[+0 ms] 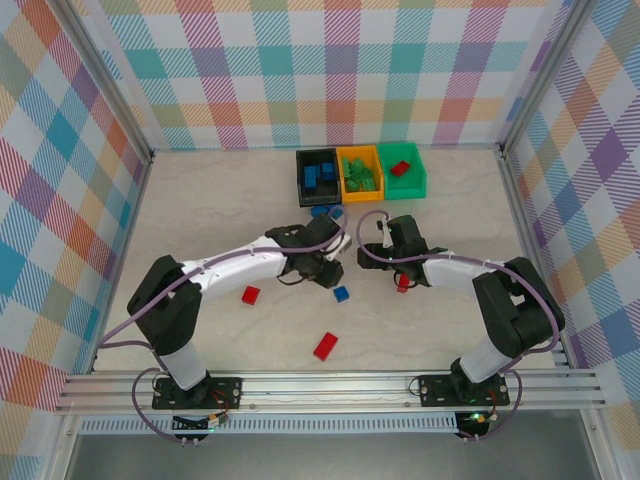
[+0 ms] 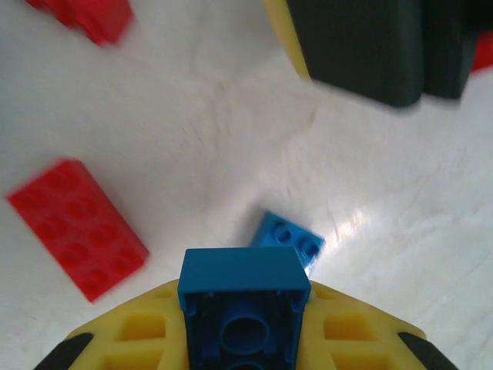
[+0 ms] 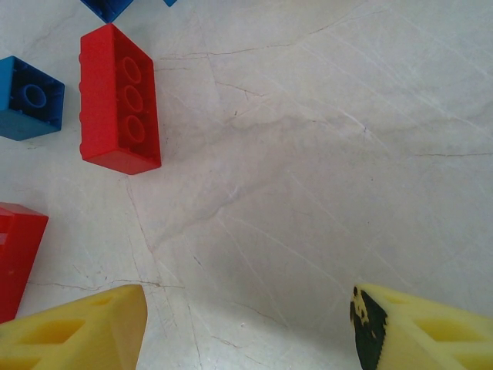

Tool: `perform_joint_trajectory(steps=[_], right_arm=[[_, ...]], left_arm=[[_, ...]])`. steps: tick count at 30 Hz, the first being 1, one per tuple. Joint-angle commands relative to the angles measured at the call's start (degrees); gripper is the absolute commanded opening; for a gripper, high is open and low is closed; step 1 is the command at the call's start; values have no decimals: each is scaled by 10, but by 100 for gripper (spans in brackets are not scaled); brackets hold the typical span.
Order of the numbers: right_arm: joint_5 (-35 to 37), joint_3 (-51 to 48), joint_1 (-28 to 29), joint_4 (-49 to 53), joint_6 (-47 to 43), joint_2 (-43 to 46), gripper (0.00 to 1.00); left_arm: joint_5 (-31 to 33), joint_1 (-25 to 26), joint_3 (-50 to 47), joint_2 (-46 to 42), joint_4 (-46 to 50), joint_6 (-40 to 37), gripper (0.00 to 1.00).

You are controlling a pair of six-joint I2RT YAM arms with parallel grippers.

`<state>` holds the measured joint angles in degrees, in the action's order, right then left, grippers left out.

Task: Sort the legos into containers by color
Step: Pick up the lego from the middle-left of the table, then place the lego in the container.

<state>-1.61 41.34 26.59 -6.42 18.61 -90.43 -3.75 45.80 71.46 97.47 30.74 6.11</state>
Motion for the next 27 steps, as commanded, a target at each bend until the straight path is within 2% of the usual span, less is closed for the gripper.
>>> perform_joint_trajectory(steps=[1,3,5,8,15,16,19,20,22,23,27], right_arm=[[-12,8,3,-5,1,12,71],[-13,6,2,-5,2,15,71],[-13,6,3,-6,4,16,71],[-16,6,2,-6,6,17,71],[-17,0,2,-4,7,32,71],[-18,-1,3,-3,7,36,71],[-21,-3,2,-4,9,39,71],[-24,-2,3,-4,11,37,71],[-30,-1,3,-4,12,33,71],[-34,0,2,-5,13,31,71],[-36,0,3,-6,14,30,71]], left_arm=[[26,-40,28,-12,-50,45,7],[56,-57,56,-1,-50,57,6],[104,-72,109,31,-19,69,0],[121,-97,199,93,17,66,0],[28,-166,346,204,8,95,0],[18,-174,364,218,6,98,4],[27,-190,425,254,19,114,52],[25,-195,446,262,27,123,63],[16,-197,462,266,28,131,72],[9,-195,457,259,18,133,74],[10,-178,370,200,-42,126,81]])
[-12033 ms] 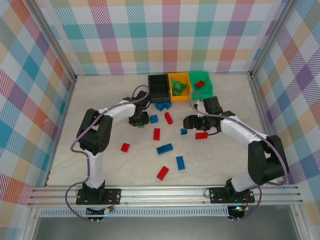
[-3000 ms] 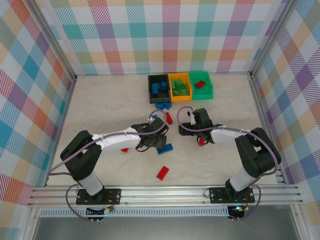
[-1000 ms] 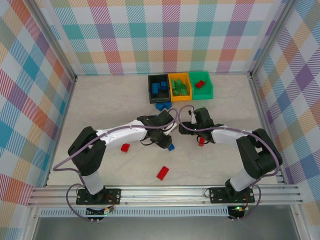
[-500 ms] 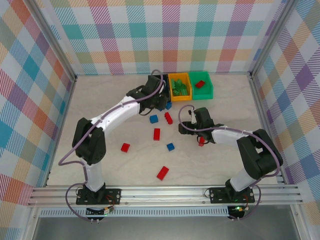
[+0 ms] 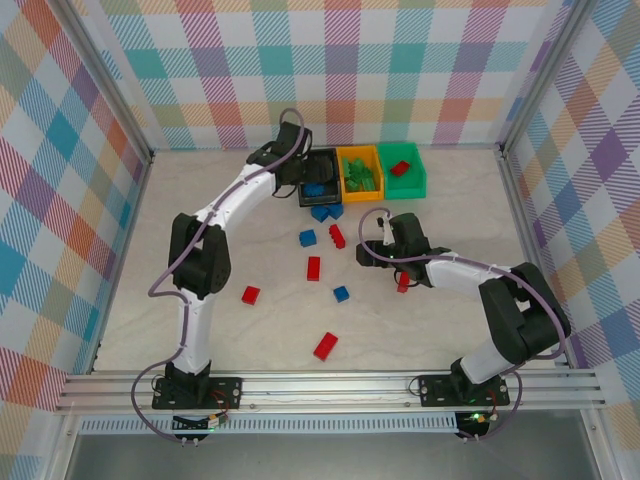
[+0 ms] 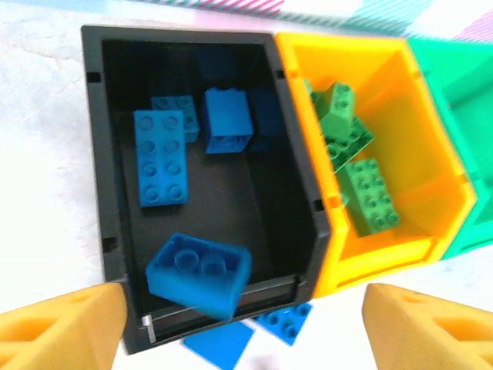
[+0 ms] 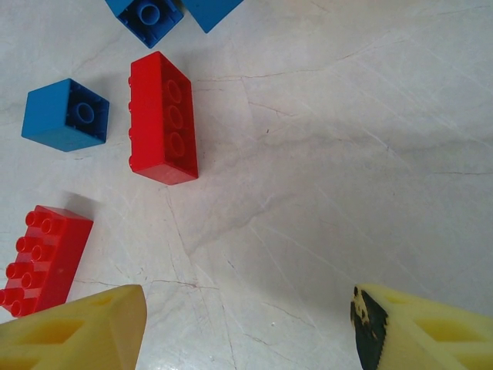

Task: Sort the legos into containers by color
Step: Place the lego in the container, then pick up the lego from the bottom-center of the table.

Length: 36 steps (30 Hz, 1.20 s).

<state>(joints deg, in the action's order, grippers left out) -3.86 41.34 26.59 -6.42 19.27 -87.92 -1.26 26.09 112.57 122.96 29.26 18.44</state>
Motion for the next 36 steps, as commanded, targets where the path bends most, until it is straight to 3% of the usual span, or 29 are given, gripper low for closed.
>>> perform_joint_trajectory(steps=[1,9,18,25,36], right_arm=[[-11,0,3,-6,7,5,71],[-30,-2,3,-11,9,-9,71],[-30,3,5,-6,4,-24,71],[-36,27,18,42,-6,-13,71],[-65,47,76,139,5,25,71]], left_arm=[[-11,24,-69,-71,-40,0,81],[-29,36,-365,-226,-178,13,81],[-20,65,-576,-339,-227,30,81],[-35,77,-671,-366,-292,105,81],[-33,93,-705,-354,-310,121,80]])
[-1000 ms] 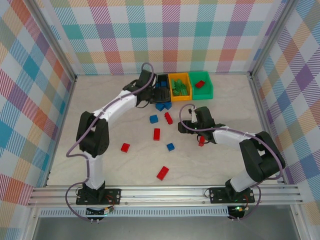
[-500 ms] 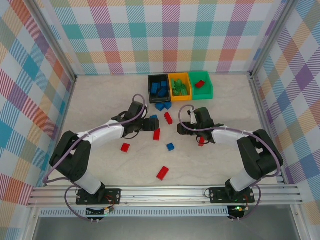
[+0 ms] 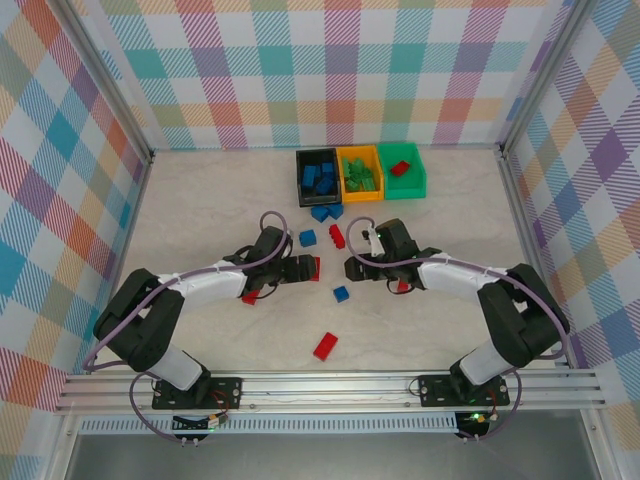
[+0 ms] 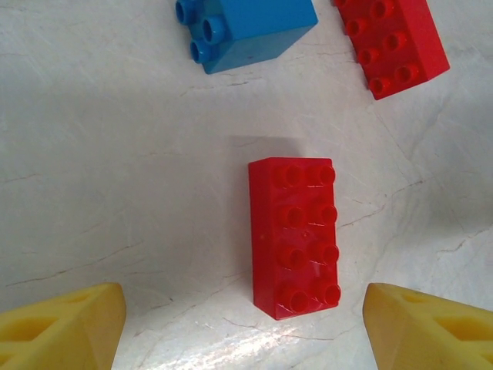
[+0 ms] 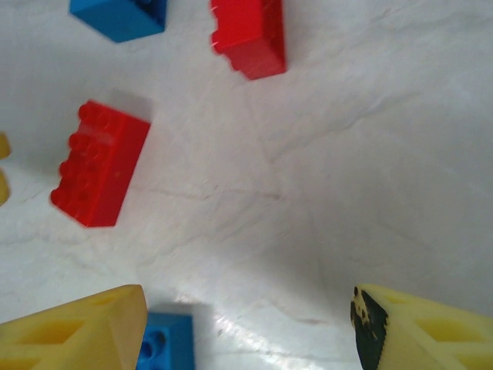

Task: Sort the legos into containers by color
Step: Pick up the lego from the bottom-center of the table.

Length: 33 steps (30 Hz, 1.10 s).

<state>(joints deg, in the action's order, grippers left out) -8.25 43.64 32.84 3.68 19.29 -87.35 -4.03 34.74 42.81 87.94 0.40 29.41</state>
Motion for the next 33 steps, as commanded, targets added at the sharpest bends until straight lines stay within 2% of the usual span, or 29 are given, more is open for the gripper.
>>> perform_joint_trajectory(steps=[1,10,18,33], right_arm=[[-21,31,22,50,2,19,71],[-16,70,70,87,-19,-28,71],[65,97,99,130,-16,-87,71],[57,127,136,145,-24,-123,68]], left_arm=[[-4,8,-9,-1,-23,12,80],[7,18,-5,9,-26,17,80],[54,35,-7,-15,28,-2,80],[57,36,-14,-14,25,7,80]])
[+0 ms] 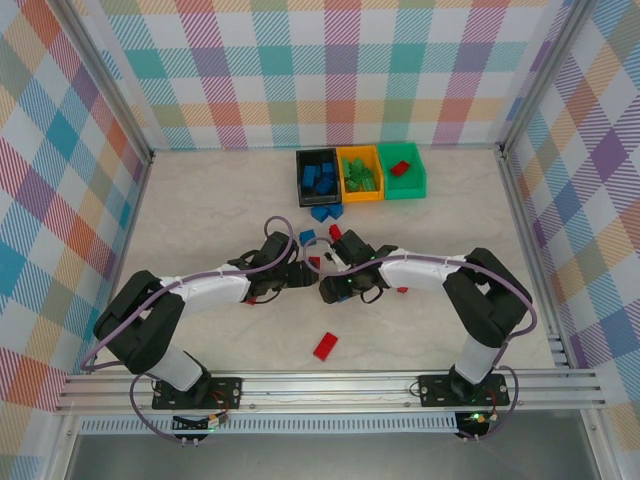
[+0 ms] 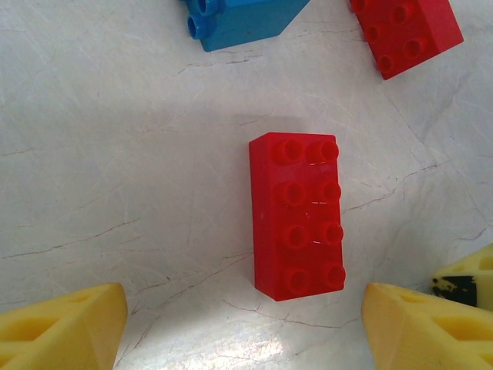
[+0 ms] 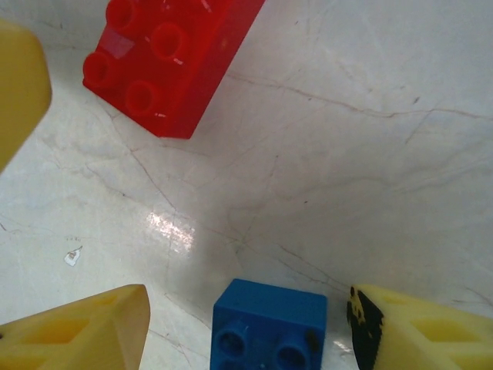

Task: Sort the legos into containers by color
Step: Pick up the lego from the bottom-center of the table.

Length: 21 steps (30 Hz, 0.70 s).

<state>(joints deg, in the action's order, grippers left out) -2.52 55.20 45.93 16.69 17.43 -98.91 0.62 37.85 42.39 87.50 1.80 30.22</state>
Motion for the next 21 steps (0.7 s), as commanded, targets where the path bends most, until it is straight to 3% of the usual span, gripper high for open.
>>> perform_joint_trajectory(steps=[1,11,21], right_arm=[[-1,11,6,14,-3,-7,66],[-7,4,7,5,-2,-4,41],[-6,-4,7,-4,3,12,33]], left_arm=[[11,5,-11,-12,11,-1,80],[17,6,-12,-18,17,1,80],[17,9,-12,-8,8,5,80]])
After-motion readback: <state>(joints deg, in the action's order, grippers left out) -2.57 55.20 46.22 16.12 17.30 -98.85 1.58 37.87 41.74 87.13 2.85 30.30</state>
